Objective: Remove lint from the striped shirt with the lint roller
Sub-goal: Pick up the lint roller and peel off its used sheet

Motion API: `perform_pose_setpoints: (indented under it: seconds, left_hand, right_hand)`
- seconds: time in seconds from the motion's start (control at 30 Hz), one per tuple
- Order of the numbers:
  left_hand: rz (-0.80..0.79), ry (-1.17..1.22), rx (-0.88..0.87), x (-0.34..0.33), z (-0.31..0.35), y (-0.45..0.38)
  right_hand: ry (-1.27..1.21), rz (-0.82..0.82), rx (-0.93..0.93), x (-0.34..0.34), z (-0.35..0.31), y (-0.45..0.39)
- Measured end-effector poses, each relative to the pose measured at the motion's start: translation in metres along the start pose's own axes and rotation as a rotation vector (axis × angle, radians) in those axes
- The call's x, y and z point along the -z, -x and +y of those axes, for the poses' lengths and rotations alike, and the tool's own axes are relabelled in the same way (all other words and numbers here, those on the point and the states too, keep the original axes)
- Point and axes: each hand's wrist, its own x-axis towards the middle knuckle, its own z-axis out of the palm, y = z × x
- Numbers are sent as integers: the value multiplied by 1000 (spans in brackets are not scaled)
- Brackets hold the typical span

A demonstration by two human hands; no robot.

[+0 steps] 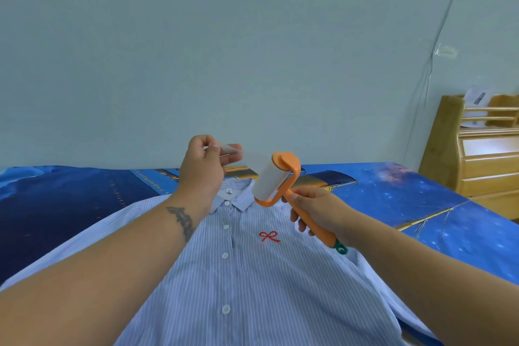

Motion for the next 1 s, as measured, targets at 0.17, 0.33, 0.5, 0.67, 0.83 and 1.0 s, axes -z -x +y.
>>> perform_pose_setpoints:
  seconds: [0.17, 0.33, 0.5, 0.67, 0.83, 1.0]
  left_hand:
    - [112, 10, -3, 11, -6, -6]
    - [-173, -98, -51, 13, -13, -5]
    - [-551, -292, -57, 15, -16, 4]
    - [-577, -373, -132, 15, -14, 11]
    - [-529, -330, -172, 14, -12, 11]
    - [-536, -266, -124, 16, -13, 10]
  right_hand:
    - [61, -4, 7, 2, 3, -2]
    - [84, -90, 64, -3, 2, 0]
    - [51, -176, 130, -4, 1, 3]
    - [-1, -231, 149, -2, 3, 5]
    - [-6, -257, 154, 0, 3, 6]
    - [-1, -269, 162, 1, 3, 5]
